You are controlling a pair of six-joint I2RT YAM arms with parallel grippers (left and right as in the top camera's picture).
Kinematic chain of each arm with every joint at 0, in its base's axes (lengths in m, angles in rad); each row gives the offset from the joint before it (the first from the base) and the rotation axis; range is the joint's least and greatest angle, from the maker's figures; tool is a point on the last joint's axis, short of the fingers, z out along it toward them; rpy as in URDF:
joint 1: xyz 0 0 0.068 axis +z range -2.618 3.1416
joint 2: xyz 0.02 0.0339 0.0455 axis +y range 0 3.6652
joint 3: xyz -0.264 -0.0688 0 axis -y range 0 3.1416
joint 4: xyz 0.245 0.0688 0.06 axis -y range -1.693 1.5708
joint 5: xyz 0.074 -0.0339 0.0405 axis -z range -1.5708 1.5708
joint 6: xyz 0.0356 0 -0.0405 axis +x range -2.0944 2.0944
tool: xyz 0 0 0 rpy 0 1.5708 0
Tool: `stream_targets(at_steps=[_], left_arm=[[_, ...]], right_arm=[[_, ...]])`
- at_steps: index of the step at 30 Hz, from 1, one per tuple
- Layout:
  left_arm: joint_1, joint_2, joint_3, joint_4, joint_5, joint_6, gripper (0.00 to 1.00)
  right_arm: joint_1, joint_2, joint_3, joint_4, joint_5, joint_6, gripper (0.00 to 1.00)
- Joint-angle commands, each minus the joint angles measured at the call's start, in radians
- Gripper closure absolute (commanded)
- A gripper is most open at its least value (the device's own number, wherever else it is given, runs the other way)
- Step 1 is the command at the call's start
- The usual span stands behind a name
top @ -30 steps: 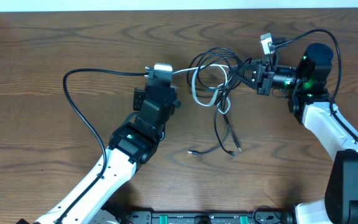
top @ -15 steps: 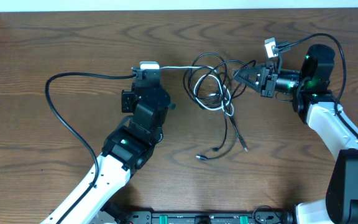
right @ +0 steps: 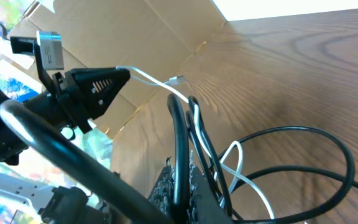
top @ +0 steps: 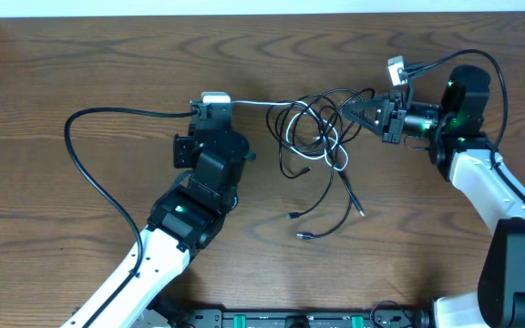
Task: Untangle cables
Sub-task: 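Pull the grippers far apart, left gripper stretching the white cable leftward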
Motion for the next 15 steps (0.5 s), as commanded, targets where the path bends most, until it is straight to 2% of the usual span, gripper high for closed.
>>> stream_targets(at_steps=[1, 6, 7, 15], left_arm=[[0.033, -0.013, 0.005, -0.042, -0.037, 0.006, 0.92], [0.102, -0.013, 0.005, -0.115, -0.036, 0.005, 0.92], [0.148, -0.013, 0.005, -0.143, -0.036, 0.005, 0.92], [0.28, -0.013, 0.005, -0.202, -0.036, 0.002, 0.92]], right_arm=[[-0.024, -0.008, 0.005, -0.013, 0.024, -0.023, 0.99], [-0.068, -0.008, 0.005, -0.13, 0.093, -0.096, 0.99], [-0.1, -0.008, 0.005, -0.214, 0.145, -0.146, 0.99], [-0.216, -0.008, 0.005, -0.45, 0.384, -0.293, 0.99]])
